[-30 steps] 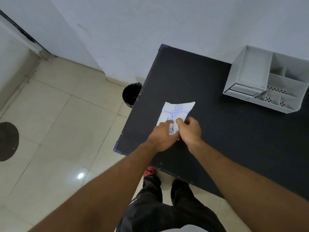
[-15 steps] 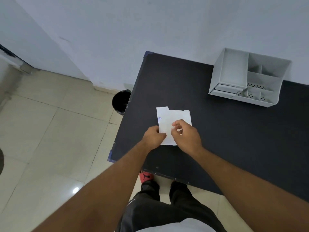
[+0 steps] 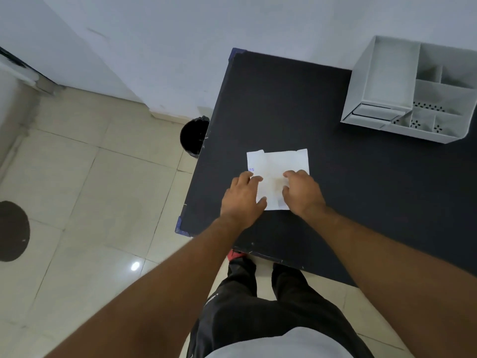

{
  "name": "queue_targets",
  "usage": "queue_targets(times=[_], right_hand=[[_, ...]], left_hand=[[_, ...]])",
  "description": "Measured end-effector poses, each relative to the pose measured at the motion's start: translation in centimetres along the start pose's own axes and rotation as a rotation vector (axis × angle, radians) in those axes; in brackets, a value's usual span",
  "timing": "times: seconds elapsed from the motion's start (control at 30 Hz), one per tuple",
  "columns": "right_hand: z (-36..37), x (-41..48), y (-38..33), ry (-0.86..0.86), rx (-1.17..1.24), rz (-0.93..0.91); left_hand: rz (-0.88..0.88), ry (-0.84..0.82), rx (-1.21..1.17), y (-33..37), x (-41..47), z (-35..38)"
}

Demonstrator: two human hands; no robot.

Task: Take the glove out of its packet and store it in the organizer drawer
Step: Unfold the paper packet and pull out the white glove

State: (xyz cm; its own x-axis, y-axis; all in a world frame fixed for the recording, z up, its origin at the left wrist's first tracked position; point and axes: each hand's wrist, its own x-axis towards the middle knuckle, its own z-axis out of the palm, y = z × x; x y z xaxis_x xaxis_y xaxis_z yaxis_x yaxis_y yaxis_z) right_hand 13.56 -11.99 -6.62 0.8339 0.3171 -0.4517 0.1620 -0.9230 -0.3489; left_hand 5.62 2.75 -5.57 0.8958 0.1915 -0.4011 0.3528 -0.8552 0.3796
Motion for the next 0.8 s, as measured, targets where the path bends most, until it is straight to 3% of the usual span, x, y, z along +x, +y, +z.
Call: queue_targets(times=[0.17, 0.57, 0.8], right_hand=[[0.4, 1.0, 0.3, -0.004, -0.049, 0.037], [0.1, 1.4, -0.4, 0.016, -0.016, 0.070], [-0.9, 1.0, -1.0, -0.153, 0.079, 0.055]], left_hand=[[0.067, -0.025, 0.121, 0.8, 0.7, 1.1], [0.025, -0.141, 0.159, 1.4, 2.3, 2.0], [-0.001, -0.094, 0.060, 1.8, 2.6, 2.3]])
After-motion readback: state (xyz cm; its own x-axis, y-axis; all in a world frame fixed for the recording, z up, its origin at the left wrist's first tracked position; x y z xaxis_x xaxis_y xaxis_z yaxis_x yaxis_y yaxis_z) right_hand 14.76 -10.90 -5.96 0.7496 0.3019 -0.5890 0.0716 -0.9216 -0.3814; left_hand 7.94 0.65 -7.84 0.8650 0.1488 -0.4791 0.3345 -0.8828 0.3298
